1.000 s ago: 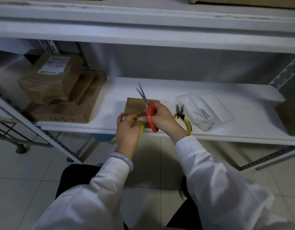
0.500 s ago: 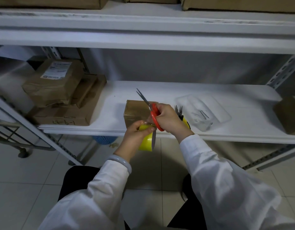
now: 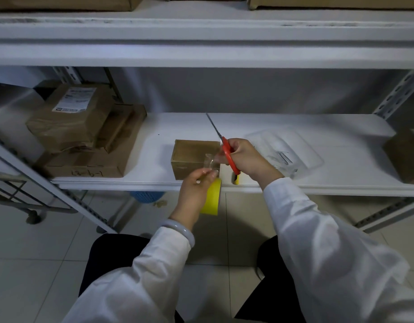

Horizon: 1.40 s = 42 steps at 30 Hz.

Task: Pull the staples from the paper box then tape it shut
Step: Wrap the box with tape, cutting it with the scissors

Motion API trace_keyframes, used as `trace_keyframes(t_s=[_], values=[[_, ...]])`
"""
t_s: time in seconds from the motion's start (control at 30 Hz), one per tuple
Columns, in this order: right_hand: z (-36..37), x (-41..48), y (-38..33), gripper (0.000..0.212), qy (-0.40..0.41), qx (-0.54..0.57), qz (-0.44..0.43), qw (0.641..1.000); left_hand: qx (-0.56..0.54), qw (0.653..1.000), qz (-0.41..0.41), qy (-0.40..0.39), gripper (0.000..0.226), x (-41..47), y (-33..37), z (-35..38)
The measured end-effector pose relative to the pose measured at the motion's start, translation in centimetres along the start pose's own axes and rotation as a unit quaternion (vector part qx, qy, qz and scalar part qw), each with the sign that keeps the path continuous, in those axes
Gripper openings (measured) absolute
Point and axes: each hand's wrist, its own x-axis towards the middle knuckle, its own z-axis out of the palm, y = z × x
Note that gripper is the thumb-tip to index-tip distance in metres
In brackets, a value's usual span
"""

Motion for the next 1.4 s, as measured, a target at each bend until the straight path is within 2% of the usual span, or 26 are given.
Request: trace_keyframes(t_s=[0.17,0.5,0.63,0.83,1.2,1.33,1.4], values=[[-0.4,1.2,0.5,0.019,-0.002,-0.028,0.009,1.000,-0.009,0.998,-0.060,0.015,0.027,1.3,0.2,0.6],[0.7,3.3,1.8,0.019,-0.002,-0.006,0.011,1.000,0.013,0.997,-0.045,0.068,0.032,4.0,-0.8,1.3],[0.9,3.8,2.3,0.012,0.009,-0.002,0.007,1.000,0.024,0.996,-0.054,0.064,0.032,4.6,-0.8,1.4],[0.9,4.4,2.8,0.017,0.014,-0.007,0.014,1.000,0.021,0.996,-0.057,0.069,0.032,5.1,-0.9,1.7],[1.3,4.7,3.7,0.016,0.027,-0.054,-0.029,0.998,0.038,0.995,-0.069,0.061,0.030,5.4,-1.0,1.7],[1.7,4.5,4.3,0.021,0.051,-0.056,-0.060,0.995,0.021,0.995,-0.068,0.066,0.027,5.6,-1.1,1.7],[1.7,4.4,4.4,0.023,0.079,-0.022,-0.049,0.995,0.019,0.995,-0.070,0.066,0.029,5.6,-1.3,1.6]])
